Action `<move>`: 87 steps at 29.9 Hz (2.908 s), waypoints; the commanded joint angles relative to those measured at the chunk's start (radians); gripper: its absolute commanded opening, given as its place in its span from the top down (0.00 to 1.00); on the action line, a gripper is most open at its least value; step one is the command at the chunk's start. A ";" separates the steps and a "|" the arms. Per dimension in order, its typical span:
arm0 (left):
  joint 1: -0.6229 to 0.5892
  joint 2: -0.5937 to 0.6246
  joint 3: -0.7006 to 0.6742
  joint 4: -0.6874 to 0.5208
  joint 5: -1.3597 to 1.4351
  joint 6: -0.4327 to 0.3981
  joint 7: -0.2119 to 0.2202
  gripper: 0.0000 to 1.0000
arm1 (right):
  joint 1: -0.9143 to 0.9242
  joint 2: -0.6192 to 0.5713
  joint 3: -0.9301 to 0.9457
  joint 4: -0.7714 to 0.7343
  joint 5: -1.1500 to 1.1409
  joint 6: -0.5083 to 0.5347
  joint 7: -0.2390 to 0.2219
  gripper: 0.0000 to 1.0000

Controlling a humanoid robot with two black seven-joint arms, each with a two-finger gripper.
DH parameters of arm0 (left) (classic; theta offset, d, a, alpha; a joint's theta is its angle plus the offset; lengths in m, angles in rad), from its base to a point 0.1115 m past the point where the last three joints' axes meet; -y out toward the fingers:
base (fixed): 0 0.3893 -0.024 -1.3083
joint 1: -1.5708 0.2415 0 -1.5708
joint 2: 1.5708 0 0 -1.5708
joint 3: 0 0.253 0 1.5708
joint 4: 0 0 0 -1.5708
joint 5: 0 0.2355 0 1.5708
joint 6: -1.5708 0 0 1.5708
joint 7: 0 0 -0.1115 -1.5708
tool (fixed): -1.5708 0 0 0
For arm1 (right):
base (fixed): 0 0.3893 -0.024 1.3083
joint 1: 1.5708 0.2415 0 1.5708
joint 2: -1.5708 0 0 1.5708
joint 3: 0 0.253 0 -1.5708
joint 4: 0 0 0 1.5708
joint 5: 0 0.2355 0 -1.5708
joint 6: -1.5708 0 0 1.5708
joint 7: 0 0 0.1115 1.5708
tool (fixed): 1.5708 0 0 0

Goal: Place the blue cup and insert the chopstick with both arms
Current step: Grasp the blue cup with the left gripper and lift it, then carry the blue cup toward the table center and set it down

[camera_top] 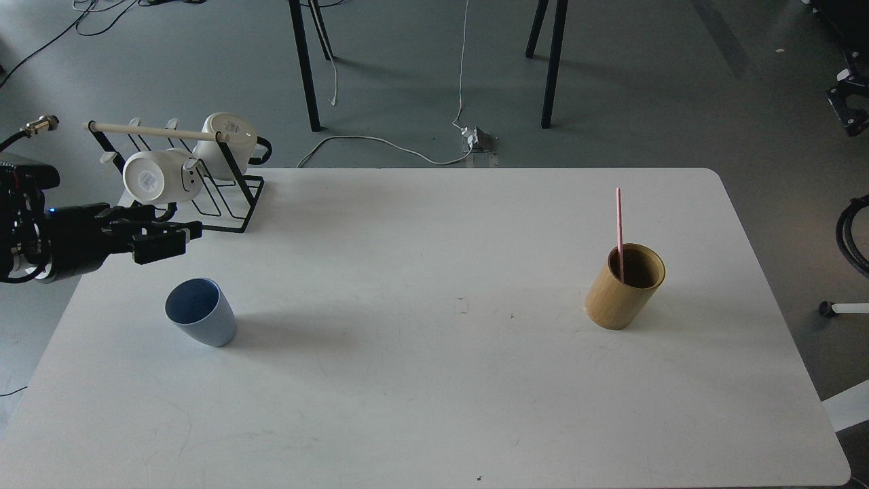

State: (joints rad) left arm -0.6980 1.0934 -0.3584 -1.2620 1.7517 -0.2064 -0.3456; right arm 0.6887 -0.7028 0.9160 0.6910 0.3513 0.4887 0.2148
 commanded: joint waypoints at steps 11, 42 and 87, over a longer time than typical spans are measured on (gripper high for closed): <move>0.002 -0.102 0.170 0.179 0.155 0.068 -0.003 0.28 | 0.002 0.000 0.007 -0.011 -0.002 0.000 0.000 0.01; -0.300 -0.142 0.190 0.038 0.198 -0.135 -0.107 0.99 | 0.005 0.000 0.020 -0.034 0.000 0.000 0.000 0.01; -0.456 -0.891 0.375 0.276 0.261 -0.282 -0.023 0.86 | 0.037 -0.093 0.075 -0.031 -0.011 0.000 -0.003 0.01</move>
State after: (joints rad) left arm -1.1487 0.2030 0.0181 -0.9863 2.0142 -0.4887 -0.3679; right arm 0.7289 -0.7919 0.9922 0.6571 0.3405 0.4887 0.2118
